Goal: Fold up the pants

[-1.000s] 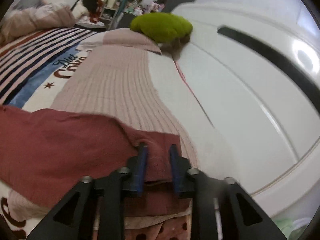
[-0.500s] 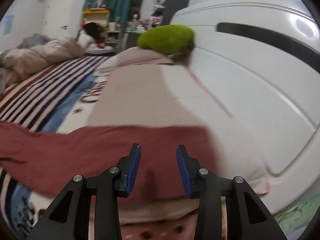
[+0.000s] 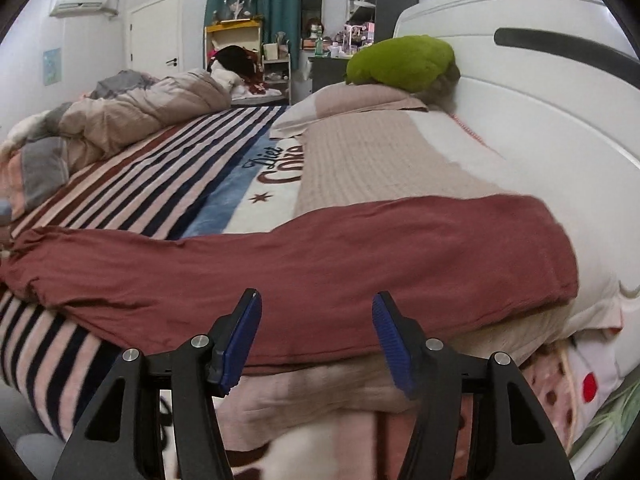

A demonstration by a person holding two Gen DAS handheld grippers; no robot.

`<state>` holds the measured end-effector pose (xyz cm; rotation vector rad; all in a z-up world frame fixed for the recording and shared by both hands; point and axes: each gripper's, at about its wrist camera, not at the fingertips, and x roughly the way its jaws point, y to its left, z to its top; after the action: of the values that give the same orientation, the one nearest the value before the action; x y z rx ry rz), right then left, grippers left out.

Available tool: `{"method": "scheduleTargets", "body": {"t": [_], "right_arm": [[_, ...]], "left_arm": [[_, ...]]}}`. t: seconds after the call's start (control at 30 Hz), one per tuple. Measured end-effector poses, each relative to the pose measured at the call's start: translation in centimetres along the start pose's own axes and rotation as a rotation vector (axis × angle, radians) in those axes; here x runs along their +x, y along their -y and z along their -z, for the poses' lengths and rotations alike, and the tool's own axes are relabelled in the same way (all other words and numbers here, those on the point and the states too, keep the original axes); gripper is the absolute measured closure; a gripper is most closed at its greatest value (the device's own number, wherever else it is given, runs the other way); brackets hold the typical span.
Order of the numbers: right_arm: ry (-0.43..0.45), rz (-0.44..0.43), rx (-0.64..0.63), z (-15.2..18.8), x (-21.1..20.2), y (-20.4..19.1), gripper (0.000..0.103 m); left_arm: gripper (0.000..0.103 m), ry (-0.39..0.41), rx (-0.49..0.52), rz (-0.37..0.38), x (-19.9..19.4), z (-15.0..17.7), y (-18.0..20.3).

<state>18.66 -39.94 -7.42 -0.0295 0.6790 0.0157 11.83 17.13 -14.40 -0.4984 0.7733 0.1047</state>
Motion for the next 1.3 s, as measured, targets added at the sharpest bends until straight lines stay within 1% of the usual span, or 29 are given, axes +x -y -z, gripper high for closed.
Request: {"method": "scheduleTargets", "body": {"t": [0.03, 0.17, 0.23, 0.27, 0.3, 0.33, 0.47, 0.57, 0.63, 0.67, 0.7, 0.77, 0.87, 1.0, 1.07, 1.17, 1.3], "right_arm": [[-0.004, -0.004, 0.014, 0.2, -0.1, -0.4, 0.05], [-0.015, -0.013, 0.058, 0.7, -0.5, -1.2, 0.049], [-0.021, -0.003, 0.075, 1.2, -1.0, -1.5, 0.049], [-0.021, 0.003, 0.081, 1.3, -1.2, -1.4, 0.047], [-0.021, 0.013, 0.089, 1.6, -1.4, -1.4, 0.043], [-0.019, 0.023, 0.096, 2.0, -1.6, -1.4, 0.041], [-0.025, 0.044, 0.132, 2.9, -2.1, -0.8, 0.04], [-0.032, 0.044, 0.148, 3.3, -2.2, -0.6, 0.04], [-0.031, 0.042, 0.148, 3.4, -2.3, -0.6, 0.04], [-0.031, 0.039, 0.15, 3.4, -2.3, -0.7, 0.04], [-0.03, 0.033, 0.151, 3.4, -2.4, -0.7, 0.04], [-0.03, 0.02, 0.154, 3.4, -2.4, -0.7, 0.04], [-0.029, 0.007, 0.151, 3.6, -2.6, -0.8, 0.04], [-0.025, -0.005, 0.156, 3.8, -2.9, -0.7, 0.04], [-0.025, -0.017, 0.16, 3.9, -3.1, -0.7, 0.04], [-0.024, -0.03, 0.159, 4.0, -3.5, -0.8, 0.04], [-0.018, -0.053, 0.157, 4.0, -4.1, -1.2, 0.04]], "left_arm": [[0.035, -0.009, -0.02, 0.015, 0.4, 0.1, -0.5], [0.035, -0.002, -0.136, 0.072, 1.9, -0.2, -2.2], [0.035, 0.017, -0.166, 0.101, 2.6, -0.7, -2.6], [0.035, 0.029, -0.171, 0.105, 3.0, -0.9, -2.5], [0.035, 0.037, -0.176, 0.111, 3.1, -1.0, -2.5], [0.035, 0.046, -0.182, 0.122, 3.5, -1.2, -2.5], [0.035, 0.087, -0.208, 0.102, 5.4, -2.6, -2.2], [0.036, 0.117, -0.196, 0.067, 6.3, -3.4, -1.7], [0.05, 0.119, -0.186, 0.084, 6.7, -4.2, -1.4], [0.066, 0.115, -0.182, 0.092, 6.9, -4.4, -1.2], [0.078, 0.114, -0.17, 0.097, 7.1, -4.7, -0.9], [0.088, 0.131, -0.112, 0.09, 6.9, -5.6, 0.1], [0.091, 0.2, -0.047, 0.075, 5.0, -6.8, 1.3], [0.091, 0.279, 0.008, 0.075, 2.1, -8.4, 2.3], [0.092, 0.331, 0.036, 0.061, 0.3, -9.1, 2.8], [0.092, 0.4, 0.046, 0.054, -2.6, -10.2, 2.6], [0.092, 0.468, 0.042, 0.041, -6.3, -11.5, 1.6]]}}
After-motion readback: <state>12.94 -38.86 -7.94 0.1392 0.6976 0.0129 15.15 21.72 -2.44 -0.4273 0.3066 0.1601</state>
